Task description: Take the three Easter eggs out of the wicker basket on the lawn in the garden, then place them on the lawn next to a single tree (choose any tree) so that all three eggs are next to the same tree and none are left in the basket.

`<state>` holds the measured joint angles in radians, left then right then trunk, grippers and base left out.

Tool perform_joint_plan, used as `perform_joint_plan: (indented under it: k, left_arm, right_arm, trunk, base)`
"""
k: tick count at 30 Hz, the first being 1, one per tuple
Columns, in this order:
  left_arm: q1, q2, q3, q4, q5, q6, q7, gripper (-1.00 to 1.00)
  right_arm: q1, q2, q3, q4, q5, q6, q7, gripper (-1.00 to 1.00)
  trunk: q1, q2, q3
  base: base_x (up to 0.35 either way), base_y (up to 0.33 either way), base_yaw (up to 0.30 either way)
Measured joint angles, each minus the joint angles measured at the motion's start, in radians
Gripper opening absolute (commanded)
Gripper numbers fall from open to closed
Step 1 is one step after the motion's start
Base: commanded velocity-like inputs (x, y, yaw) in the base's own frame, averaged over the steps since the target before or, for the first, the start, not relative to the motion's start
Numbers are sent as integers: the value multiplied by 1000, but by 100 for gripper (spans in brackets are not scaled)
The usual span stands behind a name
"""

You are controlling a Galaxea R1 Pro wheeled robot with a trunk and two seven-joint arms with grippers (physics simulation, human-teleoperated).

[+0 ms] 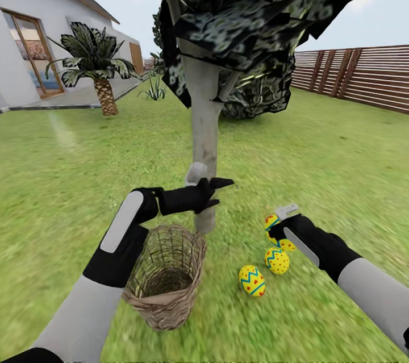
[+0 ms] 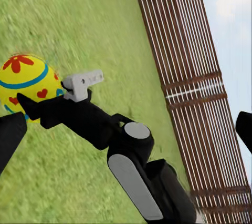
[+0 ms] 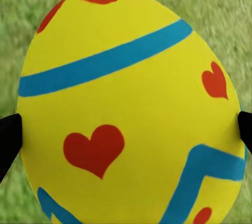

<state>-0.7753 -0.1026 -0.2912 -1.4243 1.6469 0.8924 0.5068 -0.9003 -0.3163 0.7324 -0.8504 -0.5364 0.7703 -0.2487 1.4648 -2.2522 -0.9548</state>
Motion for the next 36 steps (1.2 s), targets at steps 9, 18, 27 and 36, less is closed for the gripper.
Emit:
perform_joint_plan:
  k: [9, 18, 27, 36]
  left_arm:
    - [-3, -1, 126, -34, 1, 13, -3, 100]
    - [-2, -3, 124, -34, 1, 11, -4, 100]
    - [-2, -4, 123, -32, 1, 10, -5, 100]
    - [-2, -4, 123, -32, 1, 10, -5, 100]
  right_arm:
    - [23, 113, 5, 87, 4, -9, 86, -100]
    - [22, 113, 6, 148, 1, -137, 242, -100]
    - [22, 169, 7, 256, -1, -277, 313, -100]
    - [22, 279, 9, 412, 8, -363, 297, -100]
  trunk:
    - [35, -63, -28]
    - [69, -126, -56]
    - [104, -189, -85]
    - [136, -247, -113]
  base:
    - [0, 0, 0]
    - [0, 0, 0]
    - [0, 0, 0]
    - [0, 0, 0]
